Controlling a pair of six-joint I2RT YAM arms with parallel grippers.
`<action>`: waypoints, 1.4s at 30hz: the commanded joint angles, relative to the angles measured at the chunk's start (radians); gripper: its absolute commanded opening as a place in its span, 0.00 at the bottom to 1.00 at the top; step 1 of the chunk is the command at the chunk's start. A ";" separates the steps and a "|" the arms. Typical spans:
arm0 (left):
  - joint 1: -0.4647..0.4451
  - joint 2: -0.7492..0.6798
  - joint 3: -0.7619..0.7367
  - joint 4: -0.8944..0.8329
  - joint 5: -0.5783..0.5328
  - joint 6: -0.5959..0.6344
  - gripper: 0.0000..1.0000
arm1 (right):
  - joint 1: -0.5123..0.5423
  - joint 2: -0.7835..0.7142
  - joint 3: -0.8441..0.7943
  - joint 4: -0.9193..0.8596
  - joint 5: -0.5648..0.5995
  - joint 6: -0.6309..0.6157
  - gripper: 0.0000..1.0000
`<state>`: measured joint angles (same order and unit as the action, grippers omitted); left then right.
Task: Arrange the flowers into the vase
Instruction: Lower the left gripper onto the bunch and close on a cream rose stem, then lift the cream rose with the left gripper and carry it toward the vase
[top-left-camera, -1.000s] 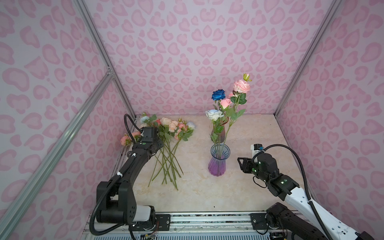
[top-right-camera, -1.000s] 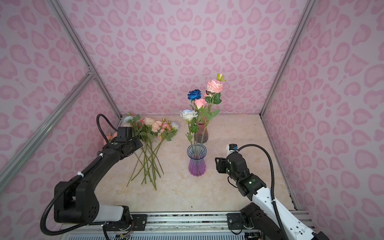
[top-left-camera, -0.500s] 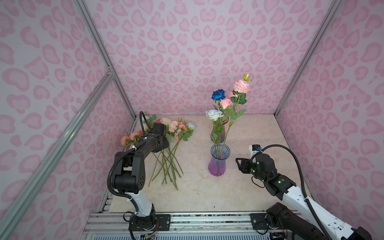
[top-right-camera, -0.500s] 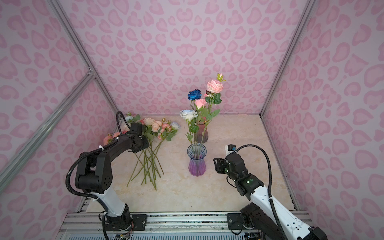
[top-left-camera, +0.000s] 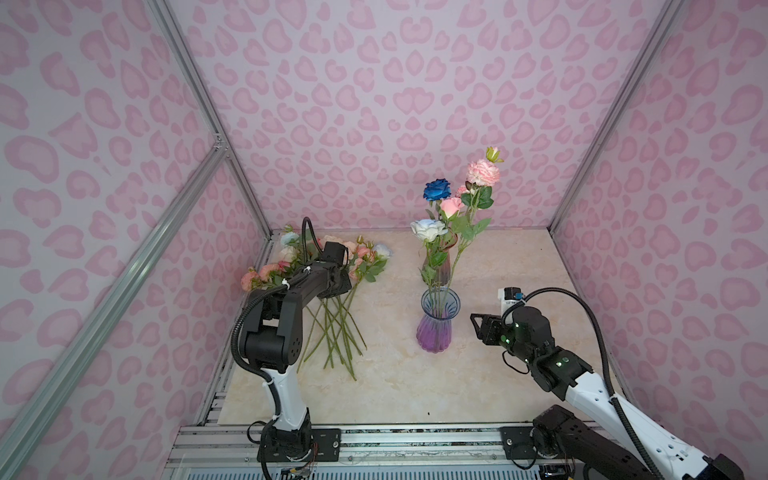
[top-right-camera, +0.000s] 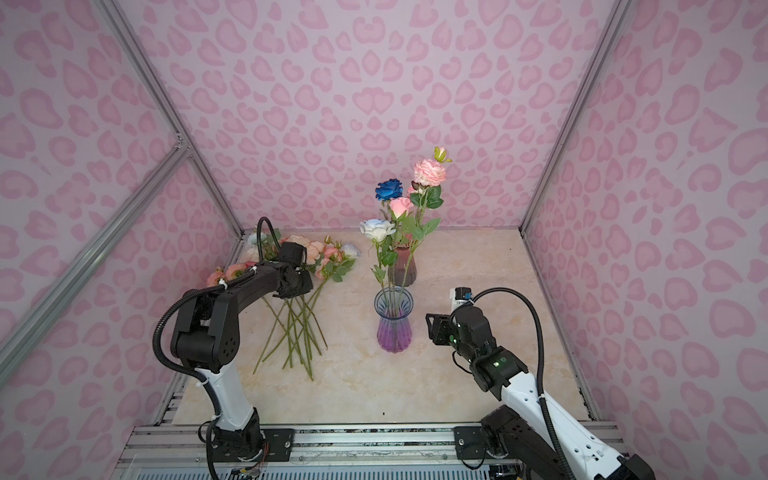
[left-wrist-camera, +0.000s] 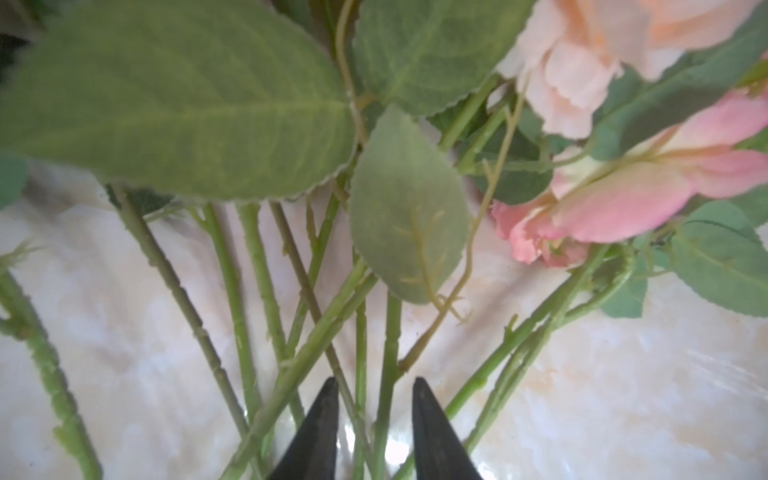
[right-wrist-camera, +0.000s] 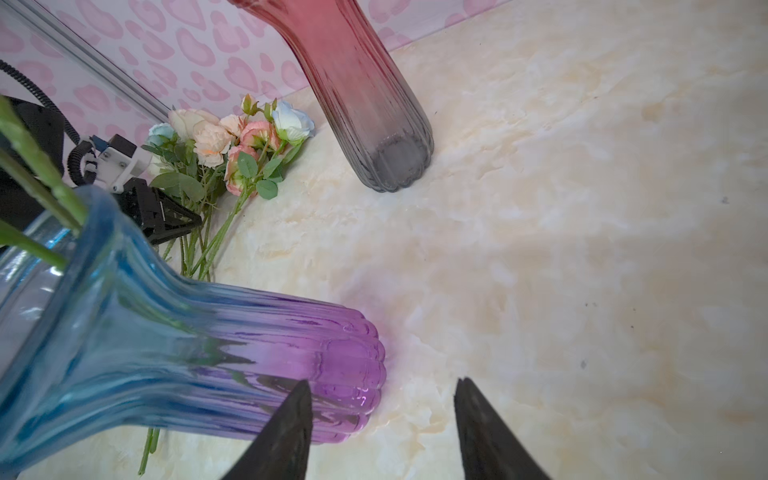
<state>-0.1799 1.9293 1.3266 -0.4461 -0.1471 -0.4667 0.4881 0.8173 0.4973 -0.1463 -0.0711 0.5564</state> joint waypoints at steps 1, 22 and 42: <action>-0.002 0.033 0.045 -0.022 -0.020 0.039 0.28 | -0.002 -0.001 0.000 0.002 0.011 -0.006 0.56; -0.046 -0.104 0.025 -0.043 -0.039 0.062 0.03 | 0.000 -0.024 0.018 -0.027 0.017 -0.009 0.56; -0.272 -0.779 -0.009 0.229 0.045 0.159 0.03 | -0.001 -0.050 0.084 -0.089 0.046 -0.021 0.57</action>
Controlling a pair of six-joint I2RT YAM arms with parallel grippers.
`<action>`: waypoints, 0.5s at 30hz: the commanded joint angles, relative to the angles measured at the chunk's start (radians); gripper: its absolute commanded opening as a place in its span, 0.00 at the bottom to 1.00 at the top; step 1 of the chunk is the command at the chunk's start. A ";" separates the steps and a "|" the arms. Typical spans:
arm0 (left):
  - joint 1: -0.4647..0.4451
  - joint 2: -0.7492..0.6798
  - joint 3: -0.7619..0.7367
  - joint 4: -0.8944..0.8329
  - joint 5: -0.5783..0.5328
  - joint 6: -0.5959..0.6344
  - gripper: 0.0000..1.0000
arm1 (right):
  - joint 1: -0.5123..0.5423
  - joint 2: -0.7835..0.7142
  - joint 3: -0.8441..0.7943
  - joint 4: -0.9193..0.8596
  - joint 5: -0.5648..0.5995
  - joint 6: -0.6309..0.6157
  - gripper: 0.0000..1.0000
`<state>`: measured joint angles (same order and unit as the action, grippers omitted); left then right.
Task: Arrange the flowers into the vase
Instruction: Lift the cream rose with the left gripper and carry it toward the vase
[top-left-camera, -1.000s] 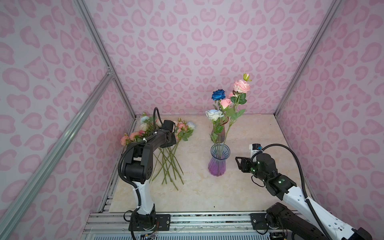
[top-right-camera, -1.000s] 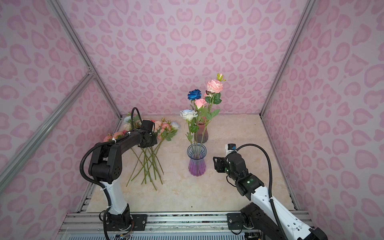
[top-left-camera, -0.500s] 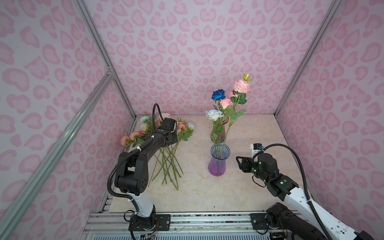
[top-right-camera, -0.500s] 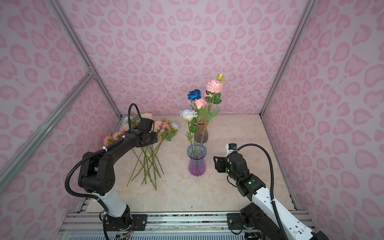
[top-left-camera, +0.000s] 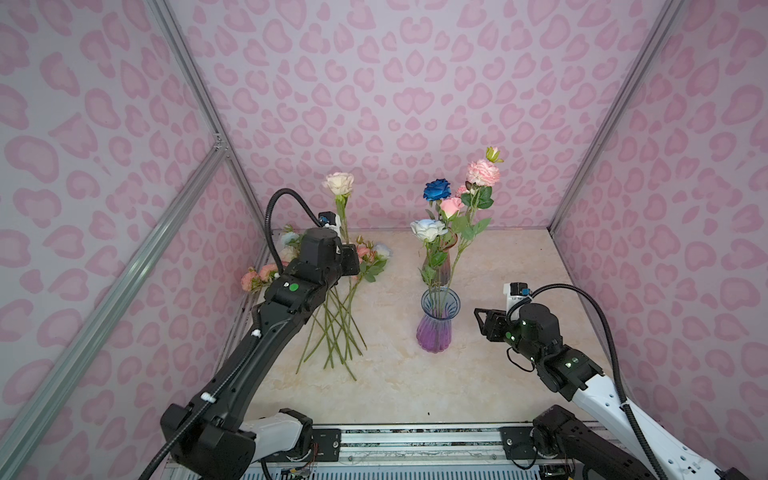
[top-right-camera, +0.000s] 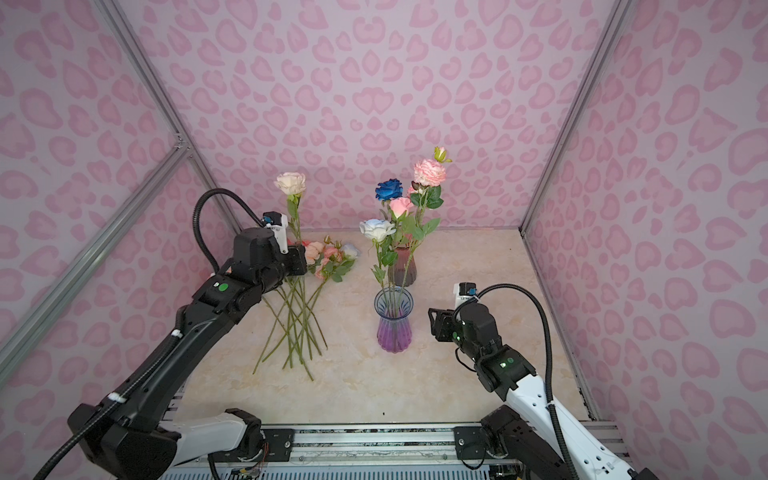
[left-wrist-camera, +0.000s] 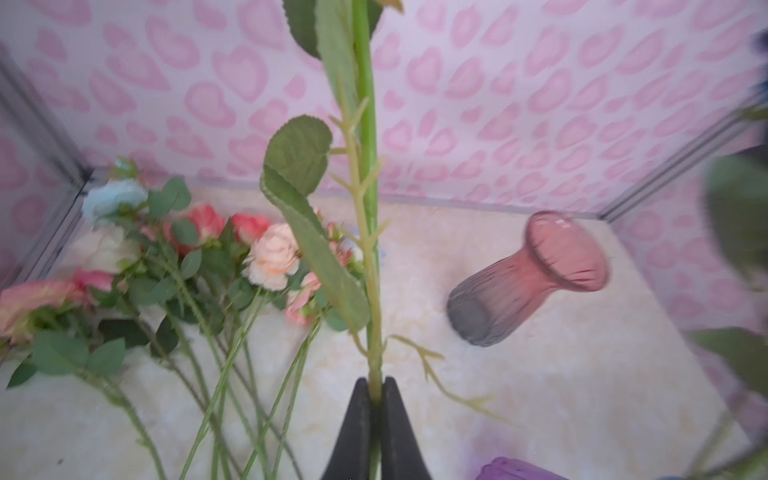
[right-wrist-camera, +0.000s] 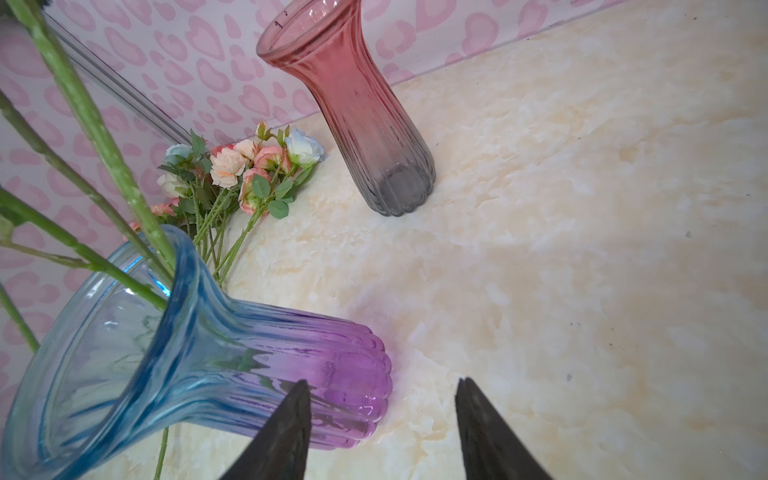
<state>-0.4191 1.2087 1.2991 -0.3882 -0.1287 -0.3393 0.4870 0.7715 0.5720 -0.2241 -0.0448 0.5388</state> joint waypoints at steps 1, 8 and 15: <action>-0.053 -0.080 0.022 0.209 0.034 0.039 0.03 | 0.000 -0.007 0.016 -0.017 0.022 -0.005 0.57; -0.206 -0.129 0.084 0.413 0.055 0.069 0.03 | -0.001 -0.013 0.051 -0.055 0.056 -0.015 0.57; -0.297 -0.060 0.124 0.518 0.111 0.097 0.03 | -0.001 -0.038 0.072 -0.136 0.074 -0.014 0.57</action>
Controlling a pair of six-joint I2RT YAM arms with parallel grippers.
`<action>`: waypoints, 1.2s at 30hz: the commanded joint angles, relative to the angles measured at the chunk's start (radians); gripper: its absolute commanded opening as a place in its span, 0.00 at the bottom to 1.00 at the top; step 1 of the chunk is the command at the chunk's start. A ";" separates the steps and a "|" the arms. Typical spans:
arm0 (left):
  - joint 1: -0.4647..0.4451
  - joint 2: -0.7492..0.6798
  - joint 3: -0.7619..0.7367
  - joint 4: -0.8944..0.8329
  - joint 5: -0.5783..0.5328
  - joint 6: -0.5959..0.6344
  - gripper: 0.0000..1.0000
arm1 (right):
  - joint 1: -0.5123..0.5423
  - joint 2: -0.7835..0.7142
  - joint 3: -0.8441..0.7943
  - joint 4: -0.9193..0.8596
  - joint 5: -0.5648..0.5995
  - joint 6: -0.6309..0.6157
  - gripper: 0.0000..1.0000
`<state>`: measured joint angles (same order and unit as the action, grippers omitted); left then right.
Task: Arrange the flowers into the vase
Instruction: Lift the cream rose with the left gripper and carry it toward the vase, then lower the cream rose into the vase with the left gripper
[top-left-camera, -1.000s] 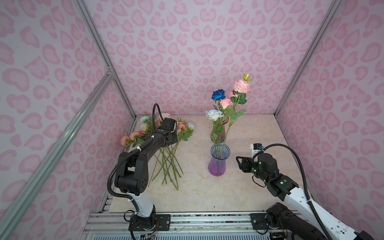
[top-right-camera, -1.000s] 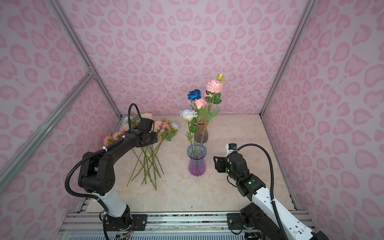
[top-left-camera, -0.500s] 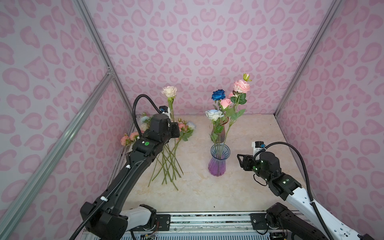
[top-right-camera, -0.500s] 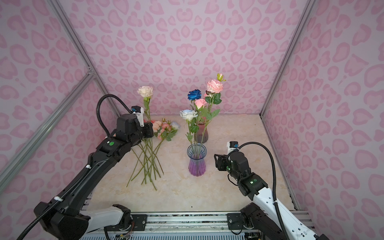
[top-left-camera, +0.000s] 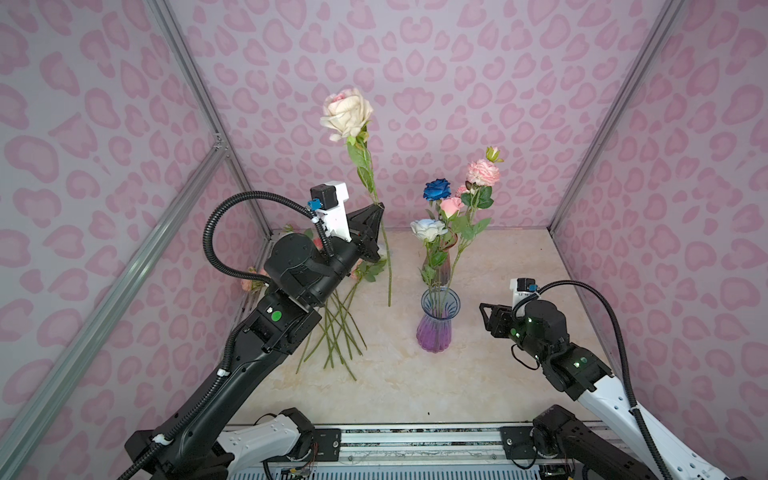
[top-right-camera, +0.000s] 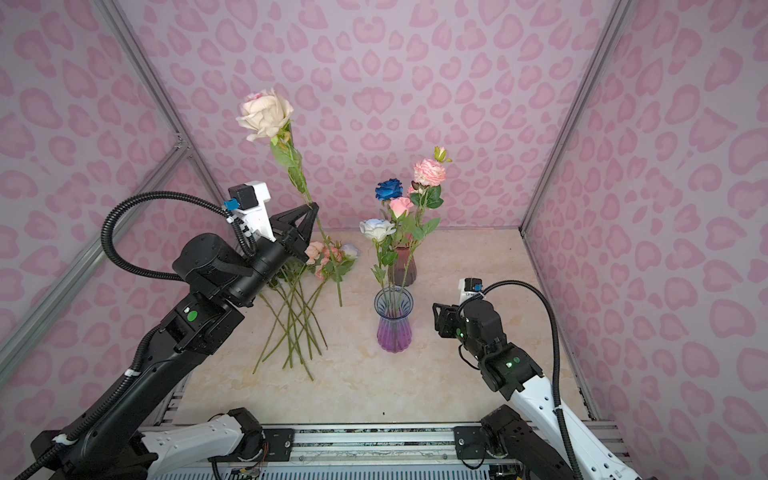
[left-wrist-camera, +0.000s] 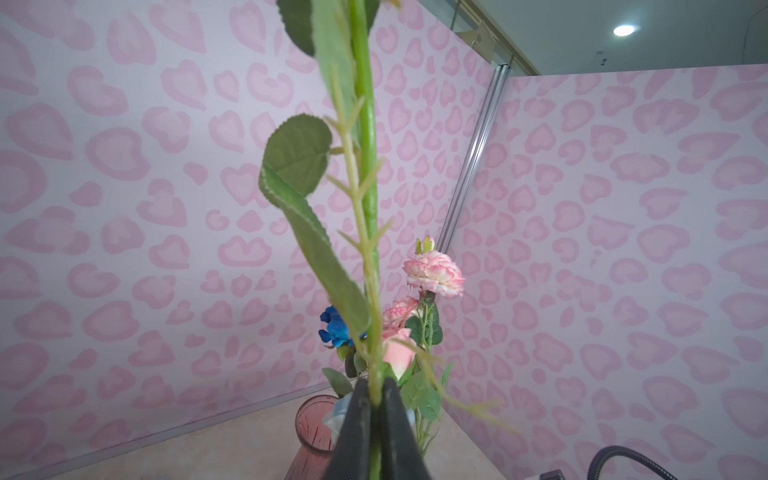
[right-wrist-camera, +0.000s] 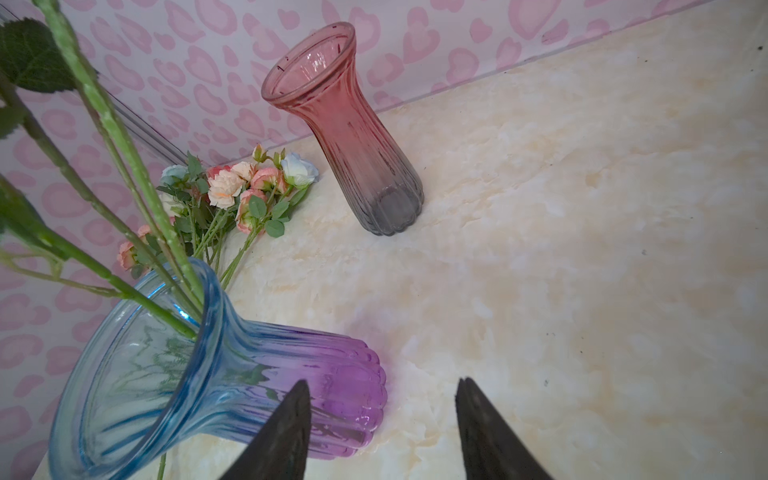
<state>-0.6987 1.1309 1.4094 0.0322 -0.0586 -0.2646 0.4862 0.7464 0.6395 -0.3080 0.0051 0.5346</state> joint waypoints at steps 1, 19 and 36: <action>-0.027 0.027 0.019 0.111 0.048 0.023 0.03 | 0.000 -0.019 0.002 -0.060 0.030 -0.007 0.57; -0.216 0.184 0.007 0.323 0.081 0.042 0.03 | -0.001 -0.039 -0.011 -0.074 0.059 0.005 0.57; -0.268 0.252 -0.252 0.286 0.004 0.060 0.09 | -0.008 -0.116 -0.049 -0.121 0.057 0.030 0.58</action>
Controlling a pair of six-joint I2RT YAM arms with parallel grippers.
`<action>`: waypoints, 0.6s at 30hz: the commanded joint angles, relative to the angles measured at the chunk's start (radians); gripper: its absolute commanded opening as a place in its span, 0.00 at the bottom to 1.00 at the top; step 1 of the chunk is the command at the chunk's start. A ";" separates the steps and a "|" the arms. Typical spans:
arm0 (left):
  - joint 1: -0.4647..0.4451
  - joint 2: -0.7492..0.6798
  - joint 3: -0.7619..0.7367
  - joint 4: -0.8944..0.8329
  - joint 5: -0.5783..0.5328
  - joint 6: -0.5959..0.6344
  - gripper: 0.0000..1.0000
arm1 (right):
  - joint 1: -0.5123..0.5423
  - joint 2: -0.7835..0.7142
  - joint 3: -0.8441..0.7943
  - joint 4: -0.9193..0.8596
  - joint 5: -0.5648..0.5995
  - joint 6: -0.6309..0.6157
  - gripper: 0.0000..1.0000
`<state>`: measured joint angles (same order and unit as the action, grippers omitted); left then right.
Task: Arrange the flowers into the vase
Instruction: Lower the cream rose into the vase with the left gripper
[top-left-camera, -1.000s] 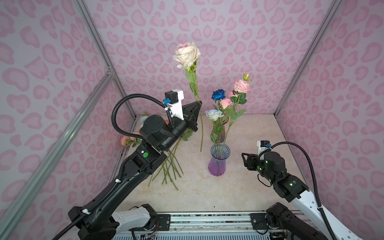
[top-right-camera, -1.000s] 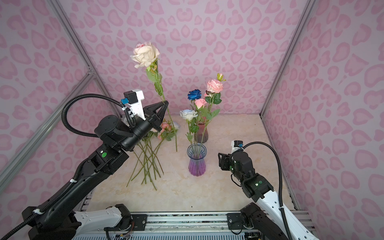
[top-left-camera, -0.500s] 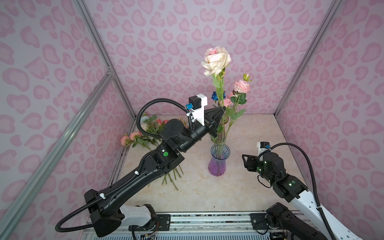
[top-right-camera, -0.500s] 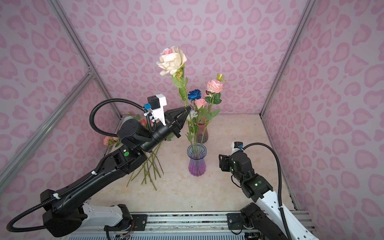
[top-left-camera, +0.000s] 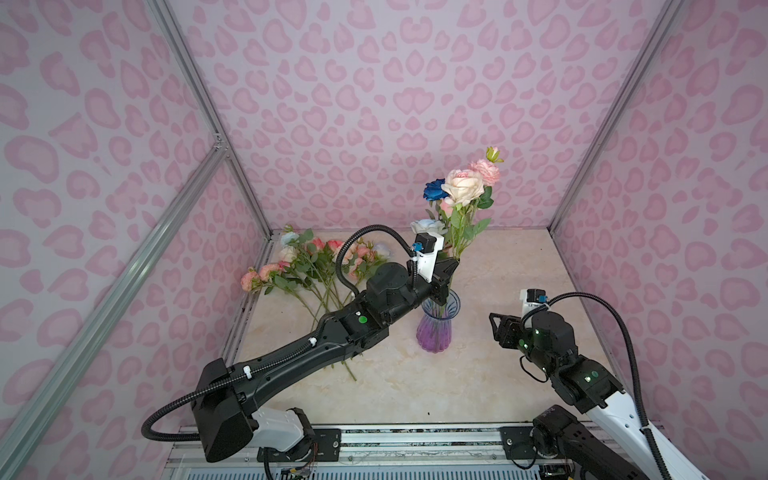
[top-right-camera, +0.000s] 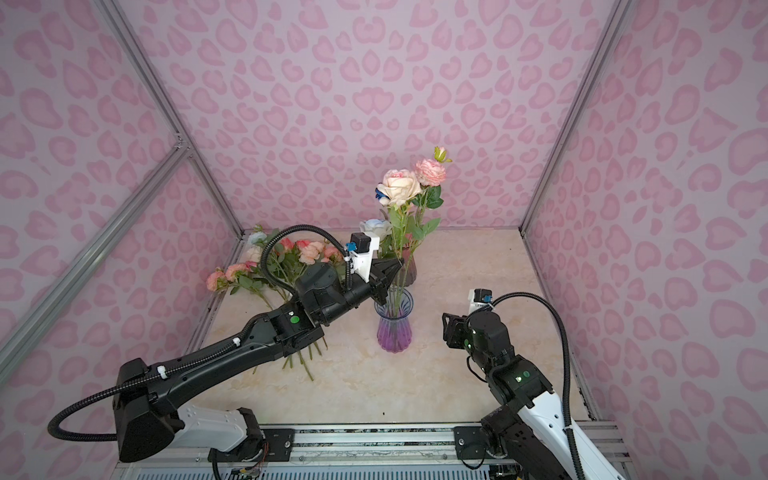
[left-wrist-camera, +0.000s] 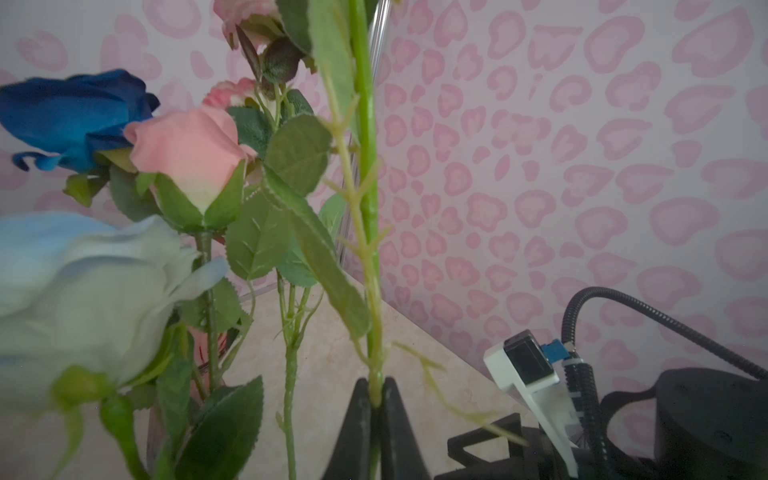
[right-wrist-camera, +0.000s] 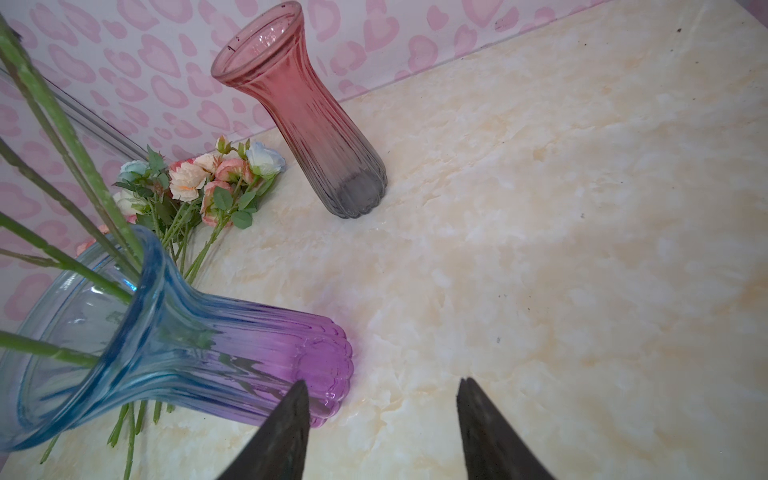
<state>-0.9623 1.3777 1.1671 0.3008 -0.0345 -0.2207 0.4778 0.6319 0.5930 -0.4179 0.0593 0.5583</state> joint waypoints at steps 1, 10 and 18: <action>-0.006 0.010 -0.010 0.006 -0.019 0.021 0.10 | 0.000 0.000 0.000 -0.014 0.001 0.008 0.58; -0.008 -0.033 -0.058 -0.057 -0.022 0.049 0.44 | 0.000 -0.007 0.030 -0.047 0.005 0.019 0.58; -0.015 -0.103 -0.067 -0.163 -0.035 0.072 0.71 | 0.000 0.048 0.067 -0.031 -0.019 0.032 0.60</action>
<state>-0.9756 1.2842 1.0870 0.2001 -0.0566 -0.1806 0.4778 0.6598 0.6445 -0.4606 0.0586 0.5854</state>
